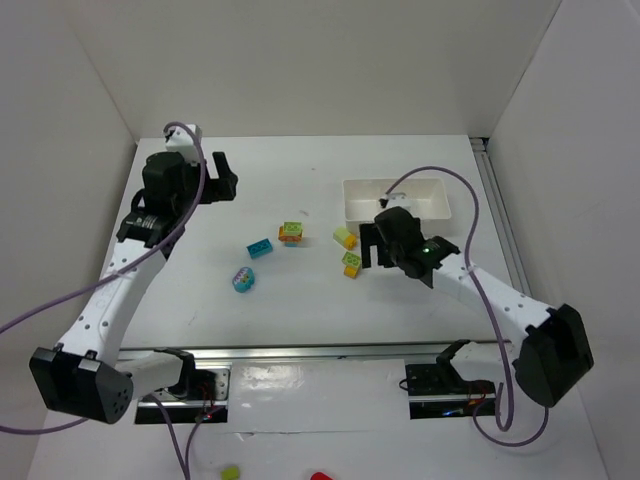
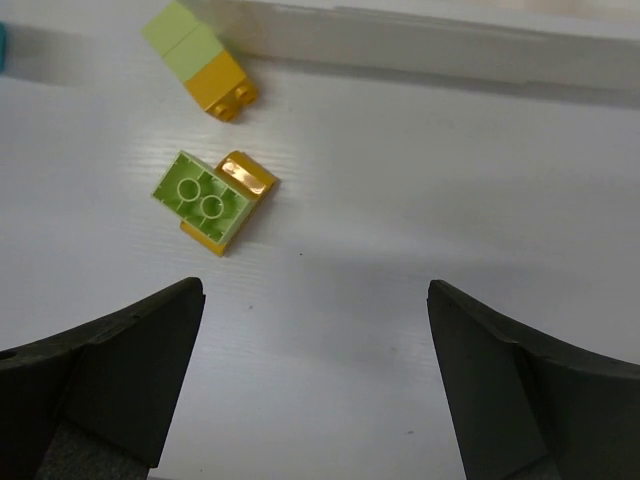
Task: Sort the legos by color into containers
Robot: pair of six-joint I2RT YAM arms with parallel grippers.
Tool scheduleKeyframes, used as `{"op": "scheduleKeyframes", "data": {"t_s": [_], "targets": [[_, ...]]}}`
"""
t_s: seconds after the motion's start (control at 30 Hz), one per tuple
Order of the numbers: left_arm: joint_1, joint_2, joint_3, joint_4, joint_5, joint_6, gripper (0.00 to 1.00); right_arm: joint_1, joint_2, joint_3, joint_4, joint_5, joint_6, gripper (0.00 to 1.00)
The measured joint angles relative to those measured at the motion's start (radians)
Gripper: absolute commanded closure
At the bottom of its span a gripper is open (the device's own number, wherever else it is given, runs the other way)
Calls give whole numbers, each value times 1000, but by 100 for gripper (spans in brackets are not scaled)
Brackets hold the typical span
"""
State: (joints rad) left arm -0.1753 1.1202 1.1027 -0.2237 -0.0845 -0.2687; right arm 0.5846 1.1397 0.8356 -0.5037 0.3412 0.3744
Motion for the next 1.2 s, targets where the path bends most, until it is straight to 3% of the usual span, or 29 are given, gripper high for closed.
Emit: {"op": "scheduleKeyframes", "data": {"t_s": [0.13, 0.33, 0.5, 0.63, 0.9, 1.2], "targets": [[0, 76, 71, -45, 40, 3, 0, 26, 150, 31, 49, -77, -119, 2], [-7, 74, 53, -98, 91, 8, 3, 28, 310, 105, 103, -195, -290, 20], [-11, 74, 53, -103, 106, 11, 3, 28, 439, 203, 121, -272, -404, 14], [-16, 74, 53, -108, 109, 26, 3, 28, 478, 214, 119, -329, -459, 16], [-18, 86, 53, -114, 110, 34, 4, 28, 509, 214, 120, -357, -493, 38], [-18, 98, 53, -114, 117, 34, 4, 28, 521, 209, 124, -356, -499, 46]]}}
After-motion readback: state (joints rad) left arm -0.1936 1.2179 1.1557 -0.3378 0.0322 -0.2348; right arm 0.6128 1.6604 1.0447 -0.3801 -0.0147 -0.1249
